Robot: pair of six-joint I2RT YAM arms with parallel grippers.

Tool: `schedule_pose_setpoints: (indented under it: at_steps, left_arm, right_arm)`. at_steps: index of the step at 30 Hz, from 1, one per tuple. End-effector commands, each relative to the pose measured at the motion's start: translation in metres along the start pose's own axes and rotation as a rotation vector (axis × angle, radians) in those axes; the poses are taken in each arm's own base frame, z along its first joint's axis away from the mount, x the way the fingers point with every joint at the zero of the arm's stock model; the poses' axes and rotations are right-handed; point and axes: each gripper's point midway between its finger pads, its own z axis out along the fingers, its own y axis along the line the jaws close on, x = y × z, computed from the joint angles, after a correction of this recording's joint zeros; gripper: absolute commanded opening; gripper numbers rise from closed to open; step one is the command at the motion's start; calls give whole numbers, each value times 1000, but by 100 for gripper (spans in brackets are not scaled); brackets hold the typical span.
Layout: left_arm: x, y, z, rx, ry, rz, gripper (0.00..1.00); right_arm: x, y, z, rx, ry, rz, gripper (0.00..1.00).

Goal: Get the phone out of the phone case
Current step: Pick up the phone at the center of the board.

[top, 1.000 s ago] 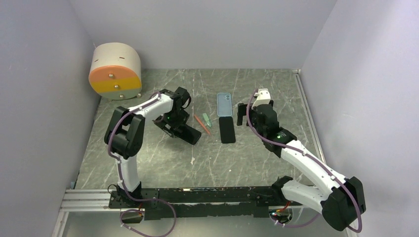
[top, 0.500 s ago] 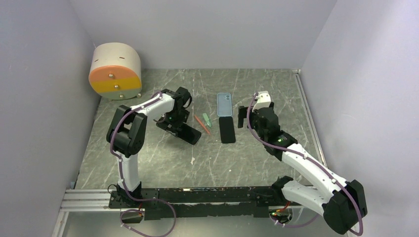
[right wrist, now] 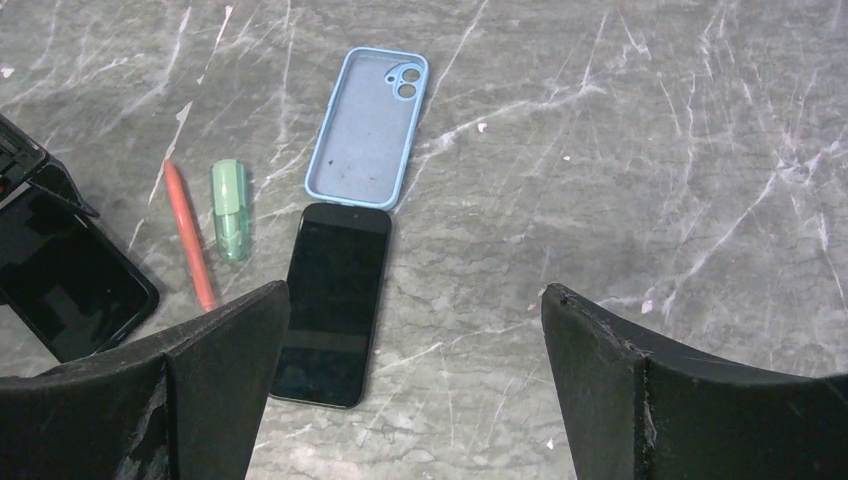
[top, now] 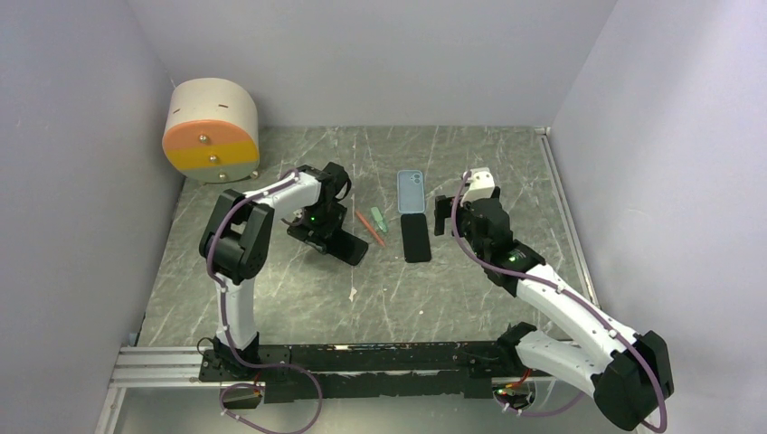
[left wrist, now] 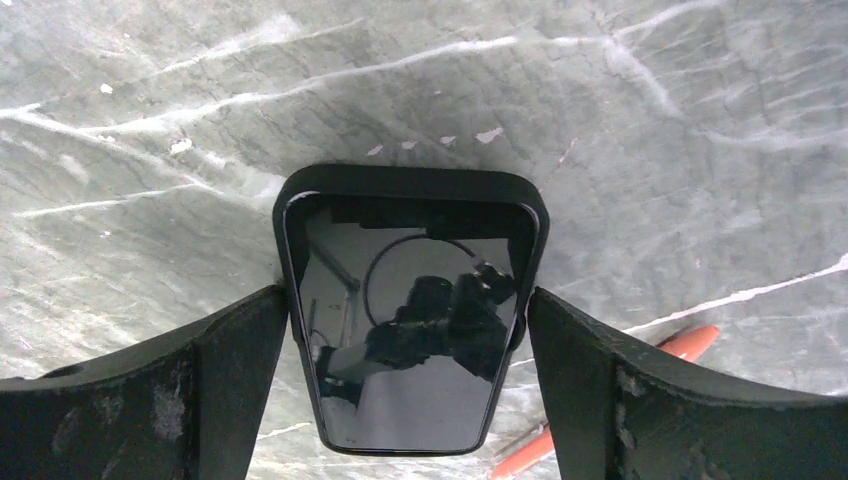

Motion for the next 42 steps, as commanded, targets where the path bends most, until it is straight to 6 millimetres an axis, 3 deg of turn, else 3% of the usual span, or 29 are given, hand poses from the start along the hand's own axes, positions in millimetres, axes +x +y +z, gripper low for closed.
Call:
schedule_pose_setpoints:
  at_steps: [1, 3, 10, 20, 29, 35, 42]
  left_arm:
    - [5, 14, 7, -84, 25, 6, 94]
    - [6, 20, 10, -109, 30, 17, 94]
    - [5, 28, 8, -121, 28, 42, 74]
    - [-7, 8, -28, 67, -5, 171, 39]
    - [-4, -8, -60, 284, 12, 312, 13]
    - [11, -25, -92, 442, 97, 380, 7]
    - [21, -41, -131, 618, 145, 443, 5]
  right_arm:
    - [-16, 4, -3, -15, -62, 28, 99]
    - [-15, 3, -3, -11, -62, 39, 99]
    - [-20, 18, -4, -81, -78, 93, 99]
    - [-14, 37, 5, -152, 4, 112, 99]
    - [4, 115, 11, -528, 156, 185, 99]
    - [10, 161, 14, -748, 218, 324, 98]
    - [19, 190, 22, -846, 290, 371, 94]
